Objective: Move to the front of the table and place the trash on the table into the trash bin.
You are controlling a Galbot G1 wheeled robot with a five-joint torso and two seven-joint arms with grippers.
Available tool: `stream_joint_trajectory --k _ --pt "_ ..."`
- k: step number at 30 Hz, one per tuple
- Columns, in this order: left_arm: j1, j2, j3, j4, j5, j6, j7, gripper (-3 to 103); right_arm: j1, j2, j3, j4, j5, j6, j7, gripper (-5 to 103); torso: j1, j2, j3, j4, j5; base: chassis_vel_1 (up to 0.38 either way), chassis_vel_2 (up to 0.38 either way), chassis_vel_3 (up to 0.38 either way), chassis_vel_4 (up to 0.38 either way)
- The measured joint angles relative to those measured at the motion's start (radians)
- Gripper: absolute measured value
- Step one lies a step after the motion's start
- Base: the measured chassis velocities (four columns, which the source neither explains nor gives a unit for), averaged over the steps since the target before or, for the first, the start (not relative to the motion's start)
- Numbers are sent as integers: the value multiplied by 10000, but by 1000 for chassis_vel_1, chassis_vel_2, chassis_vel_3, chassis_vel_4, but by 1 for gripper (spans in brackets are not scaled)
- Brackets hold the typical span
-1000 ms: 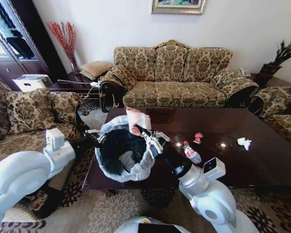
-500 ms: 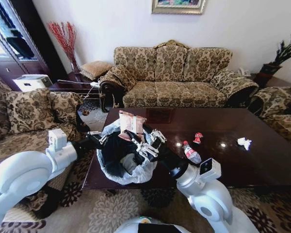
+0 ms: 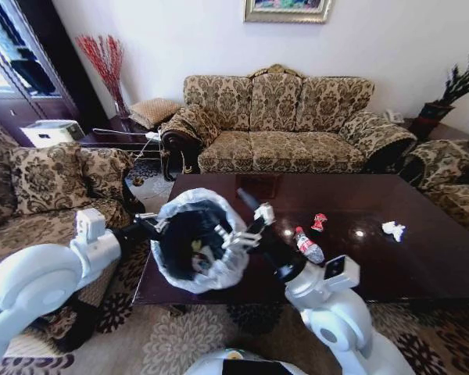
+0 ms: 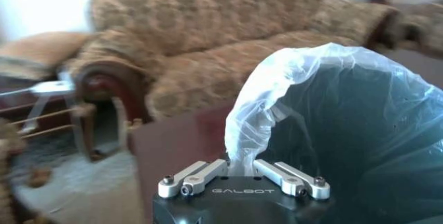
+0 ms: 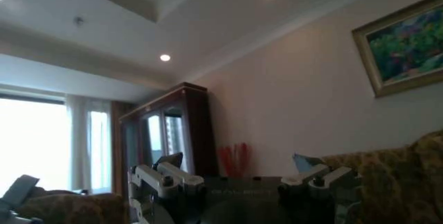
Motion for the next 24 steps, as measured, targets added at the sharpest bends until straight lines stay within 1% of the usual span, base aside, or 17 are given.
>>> stream_joint_trajectory --k 1,2,4,6,7,11,15,21,24 --pt "-144 14 -54 331 -24 -161 -114 2 -392 108 621 -193 -627 -58 181 100 0 0 0 -4 -2 0 0 0 0" --pt "-144 14 -54 331 -24 -161 -114 2 -392 108 621 -193 -627 -58 181 100 0 0 0 -4 -2 0 0 0 0" --pt "-290 -24 -188 714 87 -380 -104 2 -890 417 1591 -644 -1212 114 191 100 0 0 0 -5 6 0 0 0 0" --pt "-294 -51 -234 789 110 -427 -65 2 -1016 514 1714 -730 -1193 120 310 100 0 0 0 -4 6 0 0 0 0" --pt "-280 -118 -277 855 195 -510 51 2 -1256 657 1803 -818 -962 58 542 100 1 0 0 -3 4 0 0 0 0" --pt "-215 -329 -245 880 547 -652 248 2 -1619 873 1772 -943 -709 -55 714 100 1 0 0 0 1 -7 -27 9 26" --pt "-143 -560 -125 925 813 -772 436 2 -1865 1023 1615 -1074 -571 -166 808 100 0 0 0 1 -1 -24 -124 18 159" --pt "-120 -683 -37 1142 965 -877 564 2 -2003 1177 1427 -1350 -523 -256 1013 100 -3 1 -2 1 0 -91 -268 101 266" --pt "-118 -718 13 1142 992 -911 605 2 -1985 1244 1420 -1737 -533 -245 1129 100 -3 1 -2 -3 6 -156 -338 159 327"
